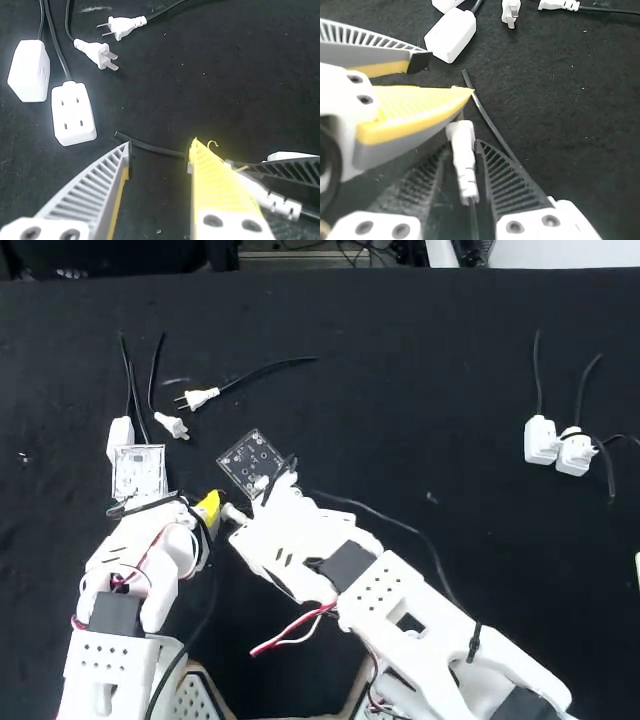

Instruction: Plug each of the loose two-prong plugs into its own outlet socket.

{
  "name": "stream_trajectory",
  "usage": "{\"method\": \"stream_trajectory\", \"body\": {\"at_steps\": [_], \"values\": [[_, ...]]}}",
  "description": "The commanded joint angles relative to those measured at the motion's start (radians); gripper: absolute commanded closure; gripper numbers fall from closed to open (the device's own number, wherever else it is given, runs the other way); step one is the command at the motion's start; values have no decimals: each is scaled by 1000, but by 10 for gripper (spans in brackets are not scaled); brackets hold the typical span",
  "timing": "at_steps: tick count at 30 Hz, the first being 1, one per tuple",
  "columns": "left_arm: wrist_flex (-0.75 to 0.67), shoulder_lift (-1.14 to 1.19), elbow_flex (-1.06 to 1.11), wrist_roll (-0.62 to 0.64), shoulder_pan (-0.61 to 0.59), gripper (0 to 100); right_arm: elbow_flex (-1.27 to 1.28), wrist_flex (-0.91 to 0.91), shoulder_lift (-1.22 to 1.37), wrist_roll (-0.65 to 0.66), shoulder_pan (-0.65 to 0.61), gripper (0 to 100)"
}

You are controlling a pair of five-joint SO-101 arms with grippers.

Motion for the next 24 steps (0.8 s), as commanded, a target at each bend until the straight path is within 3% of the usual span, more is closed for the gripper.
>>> {"method": "stream_trajectory", "body": {"at_steps": [1,10,16,20,24], "values": [[15,6,1,-14,-5,801,-28,-51,-47,-5,46,988],[12,6,-82,14,-174,801,-38,129,-44,115,86,988],[12,6,-58,87,-237,801,-252,519,-42,129,270,988],[12,6,-48,87,-232,801,-421,796,-38,133,299,988],[17,6,-44,87,-236,801,-406,848,41,279,304,988]]}}
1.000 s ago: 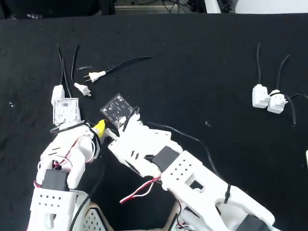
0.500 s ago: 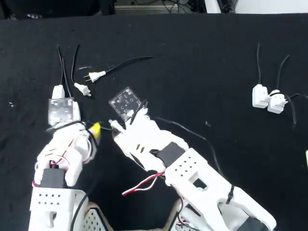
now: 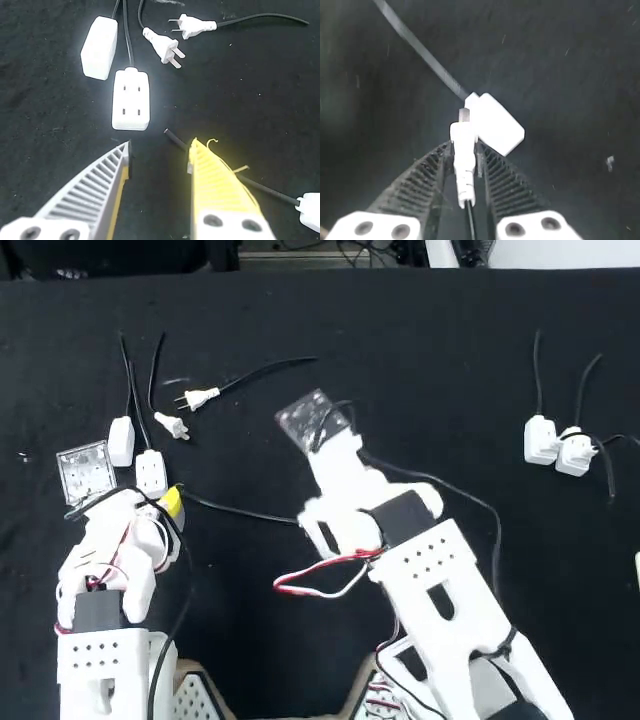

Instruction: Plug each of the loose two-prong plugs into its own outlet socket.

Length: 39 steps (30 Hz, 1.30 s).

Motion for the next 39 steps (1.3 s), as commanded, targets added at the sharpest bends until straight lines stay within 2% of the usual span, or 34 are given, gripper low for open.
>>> {"method": "stream_trajectory", "body": {"at_steps": [1,7,10,13,17,20,23,27,39], "values": [[-2,-9,-13,9,-8,801,-33,41,67,103,31,988],[-15,-9,10,9,2,801,-61,26,245,114,86,988],[-117,-8,56,3,35,801,-81,28,320,117,112,988],[-256,2,113,2,108,801,-84,18,383,118,140,988],[-368,5,131,-141,245,801,-94,-40,418,115,193,988],[-413,52,150,-172,338,801,-91,-72,423,112,215,988],[-413,193,110,-170,392,801,-90,-74,423,114,216,988],[-413,460,-2,-166,394,801,-88,-84,414,117,215,988],[-420,1227,-542,-166,437,801,-93,-110,423,152,269,988]]}}
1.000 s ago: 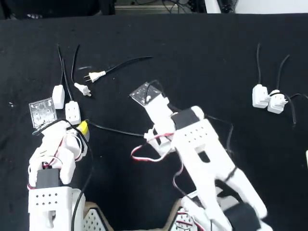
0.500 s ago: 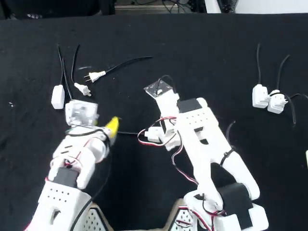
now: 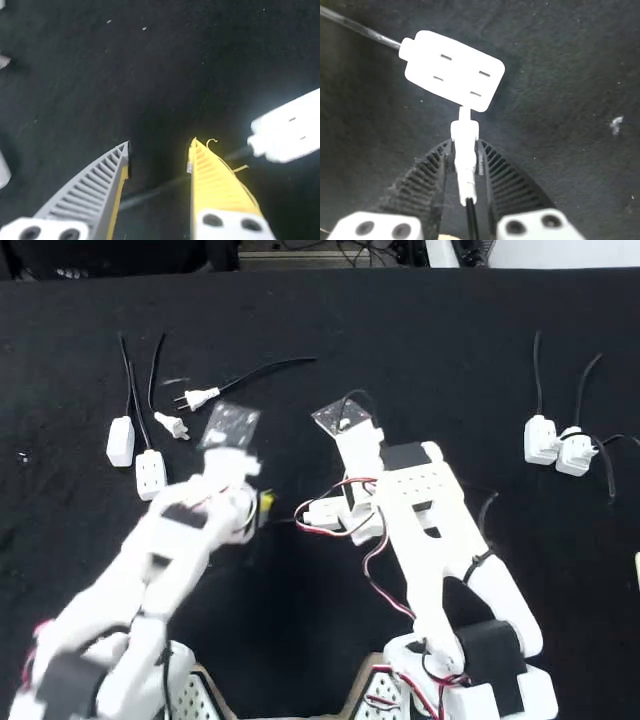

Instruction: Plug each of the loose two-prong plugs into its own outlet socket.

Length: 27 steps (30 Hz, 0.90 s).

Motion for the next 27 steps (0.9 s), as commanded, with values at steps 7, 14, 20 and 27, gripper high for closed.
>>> {"method": "stream_trajectory", "body": {"at_steps": [7,14,20,27], "values": [[124,315,-272,-5,15,802,-71,-15,-1,17,20,988],[190,210,-223,43,13,802,-354,307,16,49,20,988],[189,206,-205,74,61,802,-619,450,254,-55,20,988],[120,199,-166,74,65,802,-789,509,467,-158,20,988]]}}
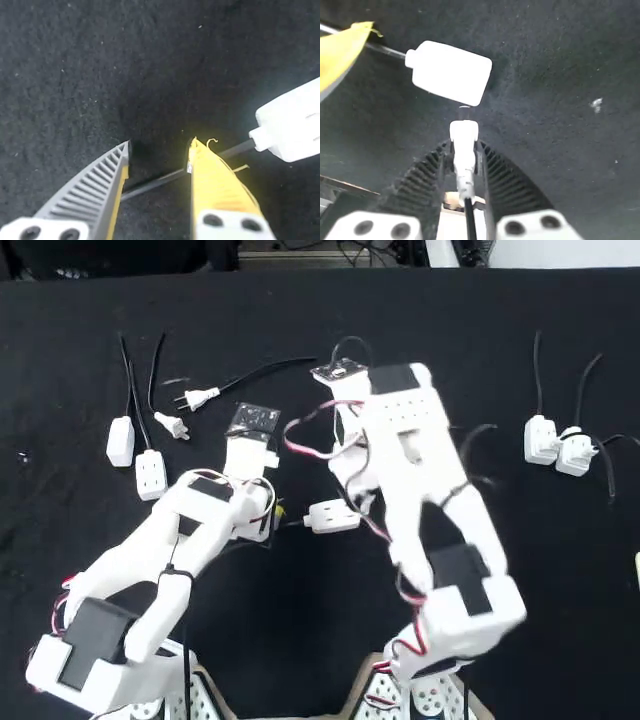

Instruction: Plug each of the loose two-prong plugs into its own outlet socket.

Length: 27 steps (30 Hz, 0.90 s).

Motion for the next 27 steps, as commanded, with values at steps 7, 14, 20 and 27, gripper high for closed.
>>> {"method": "stream_trajectory", "body": {"at_steps": [7,14,20,27], "values": [[-60,-46,19,3,16,802,-76,2,27,-101,11,988],[-60,-48,18,2,16,802,12,-61,27,-66,11,988],[-60,-48,16,0,16,802,41,-104,28,-66,-9,988],[-60,-48,18,-2,16,802,44,-110,82,-40,-18,988]]}}
